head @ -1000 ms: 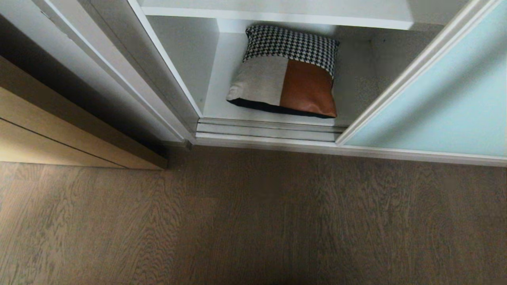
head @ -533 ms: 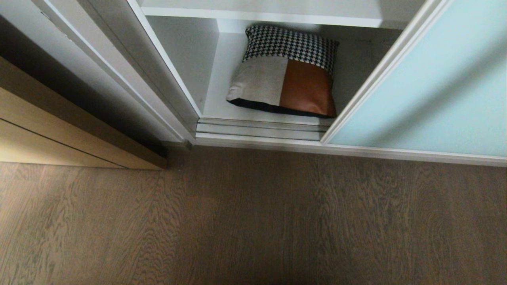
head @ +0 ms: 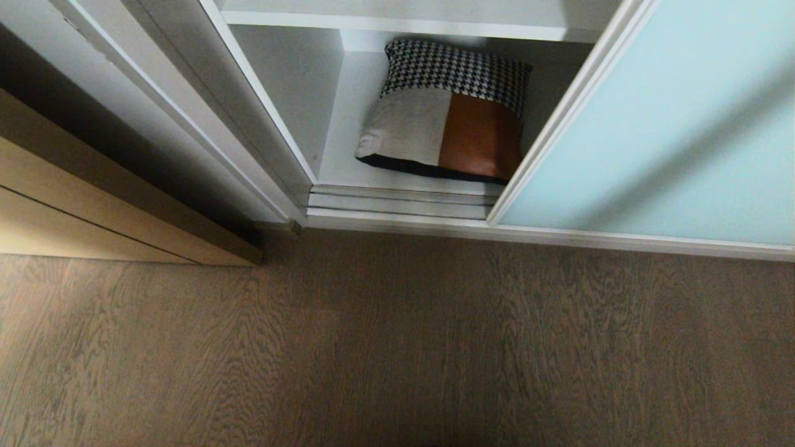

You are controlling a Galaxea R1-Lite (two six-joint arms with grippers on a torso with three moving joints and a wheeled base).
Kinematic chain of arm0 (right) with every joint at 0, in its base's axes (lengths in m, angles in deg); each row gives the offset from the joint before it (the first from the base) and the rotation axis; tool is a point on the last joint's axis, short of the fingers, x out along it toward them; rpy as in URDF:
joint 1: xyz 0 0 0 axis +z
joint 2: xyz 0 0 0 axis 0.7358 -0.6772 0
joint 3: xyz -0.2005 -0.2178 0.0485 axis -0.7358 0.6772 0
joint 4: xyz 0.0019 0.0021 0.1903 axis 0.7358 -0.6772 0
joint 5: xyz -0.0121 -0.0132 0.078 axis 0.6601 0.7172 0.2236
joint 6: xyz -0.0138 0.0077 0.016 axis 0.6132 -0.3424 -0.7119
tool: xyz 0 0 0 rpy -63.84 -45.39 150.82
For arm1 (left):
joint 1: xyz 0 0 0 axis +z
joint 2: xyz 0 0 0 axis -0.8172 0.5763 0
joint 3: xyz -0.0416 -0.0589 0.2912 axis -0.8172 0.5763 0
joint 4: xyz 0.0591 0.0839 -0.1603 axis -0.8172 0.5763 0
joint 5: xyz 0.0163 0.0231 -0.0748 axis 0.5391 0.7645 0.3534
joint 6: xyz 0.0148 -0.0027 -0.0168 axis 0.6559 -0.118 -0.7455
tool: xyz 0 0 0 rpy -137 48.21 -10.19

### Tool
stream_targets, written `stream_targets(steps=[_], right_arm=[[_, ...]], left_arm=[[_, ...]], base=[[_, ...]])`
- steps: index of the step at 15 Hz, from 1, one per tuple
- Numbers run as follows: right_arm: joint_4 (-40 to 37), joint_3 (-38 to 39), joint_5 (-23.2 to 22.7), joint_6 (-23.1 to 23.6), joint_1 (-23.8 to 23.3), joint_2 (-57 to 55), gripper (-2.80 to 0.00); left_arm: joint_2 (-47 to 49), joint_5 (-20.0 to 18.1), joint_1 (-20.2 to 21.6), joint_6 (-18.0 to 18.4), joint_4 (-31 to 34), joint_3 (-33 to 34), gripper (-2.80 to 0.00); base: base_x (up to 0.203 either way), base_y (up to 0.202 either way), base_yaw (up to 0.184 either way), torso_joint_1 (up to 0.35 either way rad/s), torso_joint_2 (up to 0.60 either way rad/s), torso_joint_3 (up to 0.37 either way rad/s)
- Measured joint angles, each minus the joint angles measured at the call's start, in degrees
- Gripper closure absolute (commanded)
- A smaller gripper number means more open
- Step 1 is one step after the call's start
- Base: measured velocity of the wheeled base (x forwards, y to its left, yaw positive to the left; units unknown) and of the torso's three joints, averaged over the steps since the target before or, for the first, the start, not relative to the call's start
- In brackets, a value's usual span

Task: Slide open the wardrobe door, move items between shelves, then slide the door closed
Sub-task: Close the door

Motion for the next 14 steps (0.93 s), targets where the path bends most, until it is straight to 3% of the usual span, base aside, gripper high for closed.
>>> stream_targets(steps=[4, 7, 10, 14], right_arm=[[0.1, -1.2, 13.7, -1.1, 11.2, -1.8, 0.00], [1.4, -4.4, 24.6, -6.2, 15.5, -6.3, 0.00], [2.5, -5.5, 26.1, -9.9, 18.0, -10.8, 0.00], [5.4, -7.0, 24.7, -13.0, 19.4, -14.6, 0.00]], left_arm=[[0.0, 0.0, 0.0, 0.0, 0.0, 0.0, 0.00], [0.0, 0.0, 0.0, 0.0, 0.0, 0.0, 0.00], [0.0, 0.0, 0.0, 0.0, 0.0, 0.0, 0.00], [0.0, 0.0, 0.0, 0.0, 0.0, 0.0, 0.00]], base=[[0.000, 0.000, 0.000, 0.000, 0.00, 0.000], [0.000, 0.000, 0.000, 0.000, 0.00, 0.000], [0.000, 0.000, 0.000, 0.000, 0.00, 0.000], [0.000, 0.000, 0.000, 0.000, 0.00, 0.000]])
